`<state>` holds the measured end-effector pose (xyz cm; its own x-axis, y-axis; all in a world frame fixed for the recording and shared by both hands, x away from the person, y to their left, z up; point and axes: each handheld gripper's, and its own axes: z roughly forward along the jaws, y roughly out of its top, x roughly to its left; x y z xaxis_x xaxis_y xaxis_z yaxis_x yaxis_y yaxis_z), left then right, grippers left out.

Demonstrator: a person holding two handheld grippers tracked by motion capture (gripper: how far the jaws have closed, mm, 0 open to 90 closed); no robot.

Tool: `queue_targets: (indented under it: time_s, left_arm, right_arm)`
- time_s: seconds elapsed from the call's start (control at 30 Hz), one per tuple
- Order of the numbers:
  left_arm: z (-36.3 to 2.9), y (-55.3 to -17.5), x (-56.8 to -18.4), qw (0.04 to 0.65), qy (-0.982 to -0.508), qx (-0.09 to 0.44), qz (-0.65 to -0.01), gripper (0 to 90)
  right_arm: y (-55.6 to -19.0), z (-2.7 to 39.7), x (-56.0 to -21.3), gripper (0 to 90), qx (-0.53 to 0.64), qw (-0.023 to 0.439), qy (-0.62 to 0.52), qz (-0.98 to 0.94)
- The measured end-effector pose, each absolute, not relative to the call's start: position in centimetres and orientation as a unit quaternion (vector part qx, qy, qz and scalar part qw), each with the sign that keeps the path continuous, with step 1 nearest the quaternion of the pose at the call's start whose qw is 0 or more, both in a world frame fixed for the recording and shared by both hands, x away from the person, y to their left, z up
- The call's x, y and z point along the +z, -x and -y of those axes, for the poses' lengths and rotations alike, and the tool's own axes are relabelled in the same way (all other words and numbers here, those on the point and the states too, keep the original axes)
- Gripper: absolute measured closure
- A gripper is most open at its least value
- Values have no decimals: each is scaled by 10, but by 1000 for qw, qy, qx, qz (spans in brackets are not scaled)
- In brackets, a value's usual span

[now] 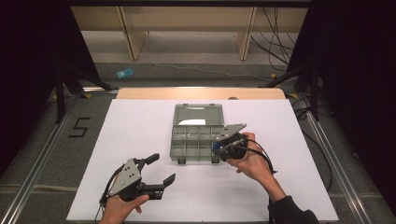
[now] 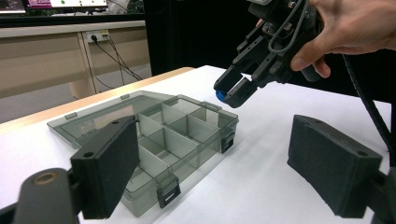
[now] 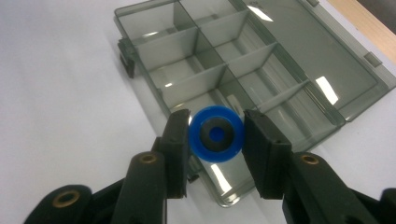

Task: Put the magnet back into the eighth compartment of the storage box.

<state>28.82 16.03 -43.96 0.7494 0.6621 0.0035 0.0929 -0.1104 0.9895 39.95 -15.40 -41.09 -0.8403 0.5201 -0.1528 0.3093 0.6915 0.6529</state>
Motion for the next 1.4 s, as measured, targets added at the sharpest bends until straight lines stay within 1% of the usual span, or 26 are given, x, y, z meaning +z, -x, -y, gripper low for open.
queue_targets:
  time_s: [0.63, 0.7, 0.73, 1.0, 1.13, 1.2, 1.4]
  left_arm:
    - [-160, -288, -440, 611, -709, 231, -267, 163]
    - [-160, -288, -440, 610, -709, 231, -268, 163]
    - [-160, -288, -440, 610, -709, 230, -268, 163]
    - [-159, -288, -440, 609, -710, 230, -268, 166]
    - [-159, -288, -440, 609, -711, 229, -267, 166]
    - [-159, -288, -440, 608, -711, 230, -267, 166]
    - [-159, -288, -441, 608, -712, 229, -267, 166]
  right_arm:
    - [-407, 161, -417, 629, 321, 187, -246, -895]
    - [-408, 162, -418, 629, 321, 186, -248, -895]
    - [-408, 162, -417, 629, 315, 179, -246, -899]
    - [-410, 161, -420, 629, 315, 192, -248, -896]
    - [-411, 162, -423, 629, 311, 184, -253, -897]
    - [-413, 162, -424, 629, 312, 189, -252, -896]
    - [-416, 162, -430, 629, 306, 186, -257, -898]
